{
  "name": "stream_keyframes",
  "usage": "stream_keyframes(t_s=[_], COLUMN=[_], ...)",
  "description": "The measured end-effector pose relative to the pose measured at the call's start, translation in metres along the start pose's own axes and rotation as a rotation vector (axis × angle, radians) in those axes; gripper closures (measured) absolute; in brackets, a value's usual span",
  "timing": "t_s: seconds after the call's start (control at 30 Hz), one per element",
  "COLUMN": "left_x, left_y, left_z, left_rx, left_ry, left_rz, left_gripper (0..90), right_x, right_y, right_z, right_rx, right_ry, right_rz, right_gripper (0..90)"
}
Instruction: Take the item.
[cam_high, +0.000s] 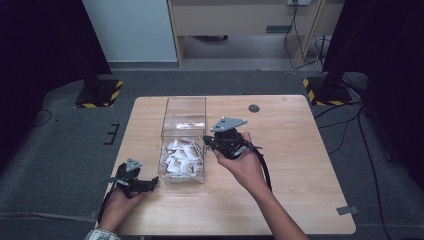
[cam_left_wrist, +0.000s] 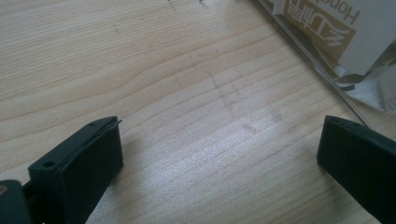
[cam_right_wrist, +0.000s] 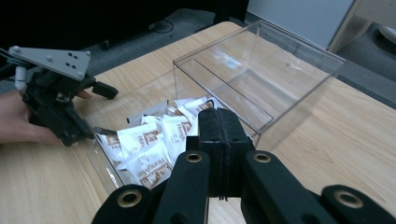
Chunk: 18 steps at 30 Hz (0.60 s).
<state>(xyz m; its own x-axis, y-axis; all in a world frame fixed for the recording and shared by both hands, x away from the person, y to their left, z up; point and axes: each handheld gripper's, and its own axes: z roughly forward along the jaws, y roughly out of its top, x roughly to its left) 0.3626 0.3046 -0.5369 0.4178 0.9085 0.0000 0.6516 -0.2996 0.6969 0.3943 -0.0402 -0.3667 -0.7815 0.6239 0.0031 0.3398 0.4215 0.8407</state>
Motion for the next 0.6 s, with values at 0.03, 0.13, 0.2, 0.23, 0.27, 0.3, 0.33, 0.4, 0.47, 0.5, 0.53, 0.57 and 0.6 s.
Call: stream_keyframes(t_s=[0.03, 0.13, 0.2, 0.23, 0.27, 0.3, 0.33, 0.4, 0.47, 0.5, 0.53, 0.57, 0.6], left_x=[0.0, 0.0, 0.0, 0.0, 0.0, 0.0, 0.0, 0.0, 0.0, 0.0, 0.0, 0.0, 0.0], left_y=[0.0, 0.0, 0.0, 0.0, 0.0, 0.0, 0.0, 0.0, 0.0, 0.0, 0.0, 0.0, 0.0], left_z=[0.0, 0.0, 0.0, 0.0, 0.0, 0.0, 0.0, 0.0, 0.0, 0.0, 0.0, 0.0, 0.0], left_rx=[0.0, 0.0, 0.0, 0.0, 0.0, 0.0, 0.0, 0.0, 0.0, 0.0, 0.0, 0.0, 0.0], left_ry=[0.0, 0.0, 0.0, 0.0, 0.0, 0.0, 0.0, 0.0, 0.0, 0.0, 0.0, 0.0, 0.0], left_rz=[0.0, 0.0, 0.0, 0.0, 0.0, 0.0, 0.0, 0.0, 0.0, 0.0, 0.0, 0.0, 0.0], left_gripper=[0.0, 0.0, 0.0, 0.0, 0.0, 0.0, 0.0, 0.0, 0.0, 0.0, 0.0, 0.0, 0.0], right_x=[-0.001, -0.006, -0.007, -0.009, -0.01, -0.011, -0.011, -0.014, -0.016, -0.017, -0.018, -0.019, -0.02], right_y=[-0.001, -0.006, -0.007, -0.009, -0.01, -0.011, -0.012, -0.015, -0.018, -0.019, -0.021, -0.022, -0.024], right_z=[-0.001, -0.004, -0.004, -0.007, -0.007, -0.008, -0.009, -0.01, -0.011, -0.011, -0.011, -0.011, -0.011], right_rx=[0.002, 0.003, 0.001, 0.0, 0.001, 0.002, 0.003, 0.006, 0.007, 0.009, 0.012, 0.017, 0.02], right_ry=[-0.005, -0.012, -0.012, -0.017, -0.017, -0.019, -0.025, -0.03, -0.035, -0.036, -0.039, -0.042, -0.046], right_rz=[0.004, 0.012, 0.014, 0.015, 0.018, 0.018, 0.02, 0.025, 0.029, 0.031, 0.033, 0.031, 0.027], right_gripper=[89.9, 90.0, 90.0, 90.0, 89.9, 89.9, 89.9, 89.9, 89.9, 89.9, 89.9, 89.8, 89.8])
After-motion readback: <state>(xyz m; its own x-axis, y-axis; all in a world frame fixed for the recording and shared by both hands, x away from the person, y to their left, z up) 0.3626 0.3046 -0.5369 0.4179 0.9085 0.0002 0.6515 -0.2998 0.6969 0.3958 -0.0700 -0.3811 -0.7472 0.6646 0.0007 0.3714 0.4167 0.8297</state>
